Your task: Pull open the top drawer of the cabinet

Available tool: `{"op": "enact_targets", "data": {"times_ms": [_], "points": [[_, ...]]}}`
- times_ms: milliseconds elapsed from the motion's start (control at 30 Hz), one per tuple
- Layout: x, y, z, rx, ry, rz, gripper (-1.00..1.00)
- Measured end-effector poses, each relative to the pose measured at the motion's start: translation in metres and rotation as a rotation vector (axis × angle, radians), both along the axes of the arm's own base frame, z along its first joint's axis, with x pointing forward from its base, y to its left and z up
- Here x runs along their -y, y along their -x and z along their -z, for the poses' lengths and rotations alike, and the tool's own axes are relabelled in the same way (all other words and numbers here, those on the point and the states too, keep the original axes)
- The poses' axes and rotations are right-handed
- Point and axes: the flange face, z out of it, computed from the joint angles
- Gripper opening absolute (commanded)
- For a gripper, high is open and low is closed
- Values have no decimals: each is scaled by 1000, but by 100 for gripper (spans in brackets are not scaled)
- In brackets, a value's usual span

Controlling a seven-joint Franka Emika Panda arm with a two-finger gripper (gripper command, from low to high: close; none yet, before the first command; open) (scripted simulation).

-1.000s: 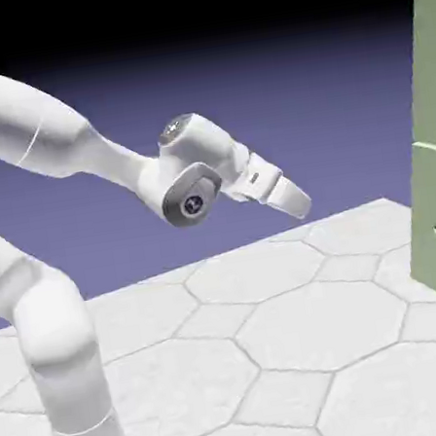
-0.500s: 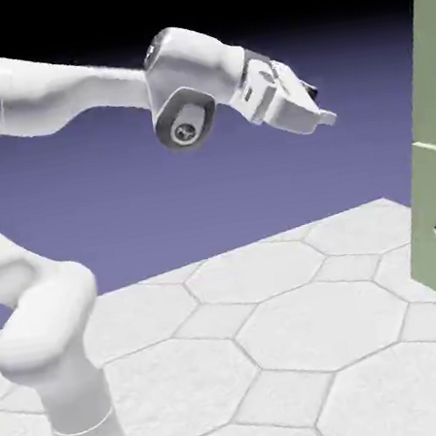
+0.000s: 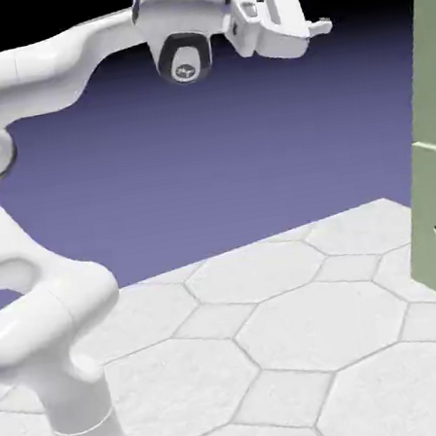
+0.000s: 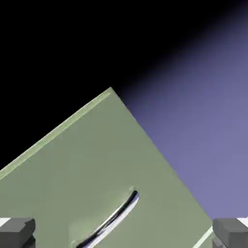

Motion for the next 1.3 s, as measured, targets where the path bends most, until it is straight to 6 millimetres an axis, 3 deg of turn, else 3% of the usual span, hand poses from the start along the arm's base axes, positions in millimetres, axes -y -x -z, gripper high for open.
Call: {"op": "enact_targets", "data": {"times_ms": [267, 567, 800, 1067, 1133, 1300], "points": [[-30, -55, -2, 108, -134, -31, 0], [-40, -142, 37, 168, -329, -98, 0], [-21, -215, 93, 190, -531, -148, 0], [28, -288, 173, 221, -822, -189, 0], [30, -290, 176, 223, -834, -190, 0], [30, -317, 170, 229, -829, -191, 0]]}}
